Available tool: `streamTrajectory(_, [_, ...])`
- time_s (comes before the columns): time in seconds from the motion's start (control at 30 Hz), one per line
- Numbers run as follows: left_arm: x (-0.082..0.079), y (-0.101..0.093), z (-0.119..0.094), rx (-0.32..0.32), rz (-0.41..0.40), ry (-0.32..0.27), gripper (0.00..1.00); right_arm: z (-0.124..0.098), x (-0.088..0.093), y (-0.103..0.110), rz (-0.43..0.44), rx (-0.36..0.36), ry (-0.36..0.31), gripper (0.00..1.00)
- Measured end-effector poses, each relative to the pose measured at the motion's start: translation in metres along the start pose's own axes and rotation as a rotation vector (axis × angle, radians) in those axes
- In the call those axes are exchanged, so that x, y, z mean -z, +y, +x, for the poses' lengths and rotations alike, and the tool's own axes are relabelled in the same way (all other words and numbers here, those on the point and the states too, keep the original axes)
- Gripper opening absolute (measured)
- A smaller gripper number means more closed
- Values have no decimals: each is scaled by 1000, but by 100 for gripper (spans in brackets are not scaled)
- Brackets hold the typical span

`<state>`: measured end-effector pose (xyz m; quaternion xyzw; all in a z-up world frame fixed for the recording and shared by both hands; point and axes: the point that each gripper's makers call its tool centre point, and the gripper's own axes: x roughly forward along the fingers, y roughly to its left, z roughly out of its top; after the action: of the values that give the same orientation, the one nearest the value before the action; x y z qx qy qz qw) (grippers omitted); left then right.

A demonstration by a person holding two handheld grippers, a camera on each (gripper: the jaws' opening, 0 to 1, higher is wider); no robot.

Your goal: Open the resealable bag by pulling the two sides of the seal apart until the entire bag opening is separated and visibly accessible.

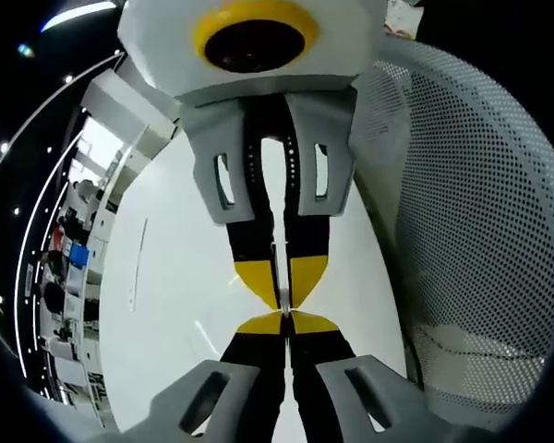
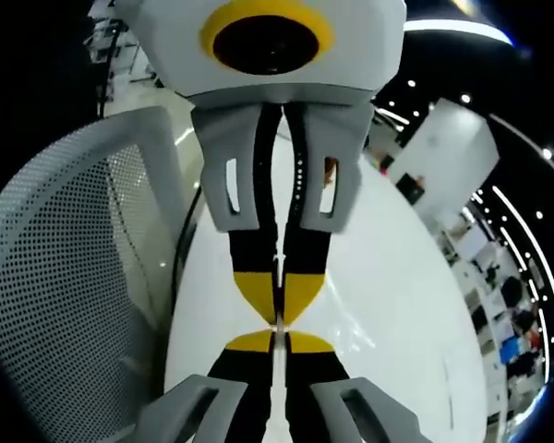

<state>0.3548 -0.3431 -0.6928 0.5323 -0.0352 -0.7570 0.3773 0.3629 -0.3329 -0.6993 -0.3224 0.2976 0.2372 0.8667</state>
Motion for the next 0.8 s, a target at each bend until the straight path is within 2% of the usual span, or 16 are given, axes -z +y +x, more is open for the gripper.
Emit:
streamTrajectory(0.03, [1, -1, -2, 10, -41, -11, 0, 0, 6, 1, -5, 0, 15, 0])
streamTrajectory(0.33, [3, 1, -8, 6, -58, -29, 0, -6, 31, -4, 41, 18, 55, 0])
streamTrajectory(0.37, [2, 3, -9, -3, -74, -46, 0, -7, 30, -6, 75, 22, 49, 0])
streamTrajectory(0.5, [1, 5, -6, -33, -1, -22, 0, -8, 29, -7, 50, 30, 65, 0])
streamTrajectory(0.8, [0, 0, -2, -27, -1, -25, 0, -6, 23, -1, 43, 17, 52, 0])
